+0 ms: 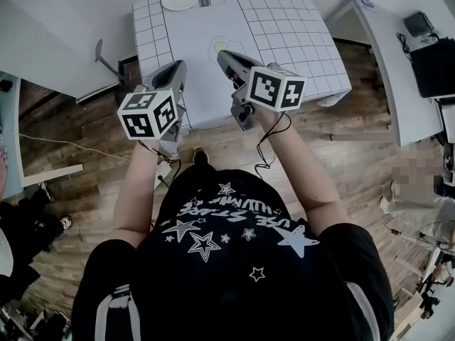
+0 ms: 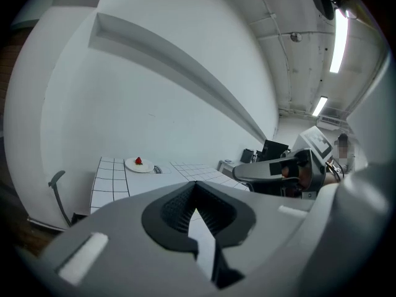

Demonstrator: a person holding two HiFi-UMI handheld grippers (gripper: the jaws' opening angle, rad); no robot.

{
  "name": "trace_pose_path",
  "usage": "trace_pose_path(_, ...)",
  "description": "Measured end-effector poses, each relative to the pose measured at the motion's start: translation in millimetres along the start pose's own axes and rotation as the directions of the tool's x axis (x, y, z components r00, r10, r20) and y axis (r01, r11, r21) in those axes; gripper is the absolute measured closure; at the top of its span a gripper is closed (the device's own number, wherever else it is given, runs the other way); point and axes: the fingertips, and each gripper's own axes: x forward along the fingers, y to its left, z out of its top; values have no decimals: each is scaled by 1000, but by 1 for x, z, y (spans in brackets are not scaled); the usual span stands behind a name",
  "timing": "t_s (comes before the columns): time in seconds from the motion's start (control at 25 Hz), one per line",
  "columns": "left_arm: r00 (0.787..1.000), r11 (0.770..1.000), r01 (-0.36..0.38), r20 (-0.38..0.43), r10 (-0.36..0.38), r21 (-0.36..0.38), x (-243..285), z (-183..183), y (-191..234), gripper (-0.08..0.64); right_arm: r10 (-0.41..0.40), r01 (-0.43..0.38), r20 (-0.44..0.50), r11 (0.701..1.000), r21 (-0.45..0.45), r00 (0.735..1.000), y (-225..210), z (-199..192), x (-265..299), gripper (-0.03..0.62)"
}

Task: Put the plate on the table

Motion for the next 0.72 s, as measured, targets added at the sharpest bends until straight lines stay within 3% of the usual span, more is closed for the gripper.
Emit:
trace_pose_path(0.24,999,999,28,-38,-27,28,-41,46,11,551,-7,8,7,997,-79,1000,62,31,8,574)
trace_pose_path(0.36,999,999,36,-29,-35,40,-67,47,11,551,-4,6,17,995,-103,1000,88,22,6,574)
trace_pose_path(0.56,1000,998,16,9,-17,69,-177,50,-27,551,56,-51,22,983,-177,998,183,-3,-42,574)
trace_pose_path(0.64,1000,998,-12,-17,13,60,-190,48,-32,551,85,-82,11,983,-166,996,185,-9,-47,574)
trace_pose_path(0.72,999,999,-21,-42,23,37,-160,32,-36,551,87,-85,3,981,-173,996,145,-12,-46,574)
